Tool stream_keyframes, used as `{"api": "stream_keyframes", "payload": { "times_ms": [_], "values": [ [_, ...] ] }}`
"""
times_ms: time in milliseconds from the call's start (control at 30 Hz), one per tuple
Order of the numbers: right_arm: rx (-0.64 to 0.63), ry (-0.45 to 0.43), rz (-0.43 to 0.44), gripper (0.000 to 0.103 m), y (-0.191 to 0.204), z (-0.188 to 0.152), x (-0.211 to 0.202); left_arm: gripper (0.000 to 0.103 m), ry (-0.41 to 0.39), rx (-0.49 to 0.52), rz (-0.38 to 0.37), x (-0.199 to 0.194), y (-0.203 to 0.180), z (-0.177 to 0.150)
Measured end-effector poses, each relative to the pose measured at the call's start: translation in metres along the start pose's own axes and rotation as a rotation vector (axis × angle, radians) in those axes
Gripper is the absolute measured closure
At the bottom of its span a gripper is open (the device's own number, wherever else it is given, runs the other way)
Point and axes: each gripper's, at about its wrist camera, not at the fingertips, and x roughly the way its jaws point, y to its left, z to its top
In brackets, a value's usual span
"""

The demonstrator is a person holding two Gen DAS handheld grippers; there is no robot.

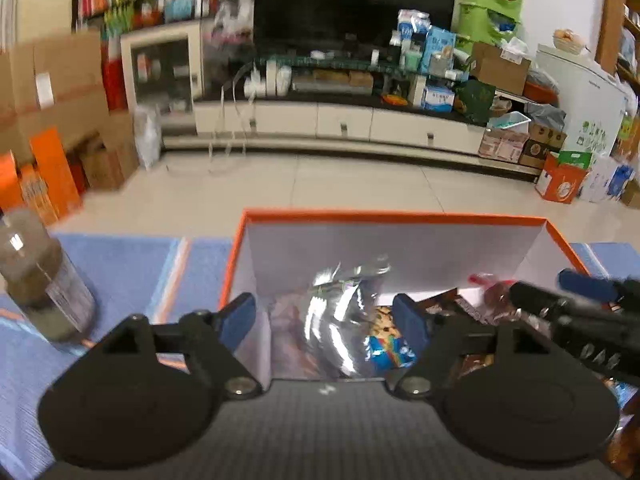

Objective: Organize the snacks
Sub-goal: 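Carry the silver packet and sweets bag over the orange box, then open both tools to drop the silver packet and sweets bag into the box, then move both tools back to the snack pile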

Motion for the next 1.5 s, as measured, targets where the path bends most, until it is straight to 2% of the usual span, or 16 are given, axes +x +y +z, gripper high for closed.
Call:
{"api": "stream_keyframes", "payload": {
  "times_ms": [33, 67, 167, 200, 267, 333, 467, 567, 633, 700, 800, 900, 1000, 1133, 1300, 1500],
  "values": [
    [0.011, -0.017, 0.005, 0.041, -0.001, 0.002, -0.006, 0.028, -0.02, 0.006, 0.007, -0.009, -0.002, 0.003],
    [0.022, -0.037, 0.013, 0.039, -0.001, 0.005, -0.014, 0.026, -0.037, -0.004, -0.003, -0.016, -0.003, 0.006],
    [0.046, -0.087, 0.035, 0.03, 0.003, 0.013, -0.044, 0.021, -0.078, -0.046, -0.089, -0.044, -0.006, 0.013],
    [0.058, -0.103, 0.044, 0.022, 0.004, 0.015, -0.056, 0.018, -0.089, -0.05, -0.09, -0.053, -0.009, 0.014],
    [0.086, -0.126, 0.047, 0.017, 0.002, 0.015, -0.08, 0.01, -0.111, -0.018, -0.077, -0.069, -0.018, 0.014],
    [0.123, -0.14, 0.045, 0.011, -0.004, 0.01, -0.101, 0.009, -0.132, 0.018, -0.067, -0.086, -0.026, 0.009],
    [0.13, -0.116, 0.025, 0.01, -0.011, -0.014, -0.132, 0.008, -0.141, 0.033, -0.058, -0.12, -0.033, -0.008],
    [0.109, -0.08, 0.01, 0.01, -0.016, -0.047, -0.153, 0.008, -0.134, 0.035, -0.05, -0.142, -0.027, -0.043],
    [0.134, -0.053, -0.002, 0.01, -0.023, -0.071, -0.165, 0.008, -0.097, 0.021, -0.031, -0.151, -0.018, -0.072],
    [0.186, -0.017, 0.026, 0.01, -0.031, -0.088, -0.177, 0.008, -0.05, -0.016, -0.02, -0.158, -0.007, -0.099],
    [0.238, -0.013, 0.062, 0.009, -0.038, -0.114, -0.199, 0.008, -0.006, -0.071, -0.004, -0.171, 0.01, -0.133],
    [0.277, 0.003, 0.044, 0.008, -0.045, -0.145, -0.217, 0.008, 0.031, -0.095, 0.021, -0.177, 0.017, -0.161],
    [0.245, 0.027, 0.042, 0.008, -0.049, -0.157, -0.221, 0.008, 0.037, -0.078, 0.05, -0.175, 0.016, -0.163],
    [0.19, 0.035, -0.018, 0.008, -0.051, -0.158, -0.222, 0.008, 0.02, -0.118, 0.058, -0.175, 0.022, -0.16],
    [0.231, 0.043, 0.014, 0.008, -0.055, -0.154, -0.218, 0.008, 0.027, -0.132, 0.063, -0.173, 0.027, -0.162],
    [0.174, 0.066, 0.006, 0.008, -0.042, -0.153, -0.209, 0.008, 0.023, -0.162, 0.043, -0.174, 0.034, -0.161]
  ]
}}
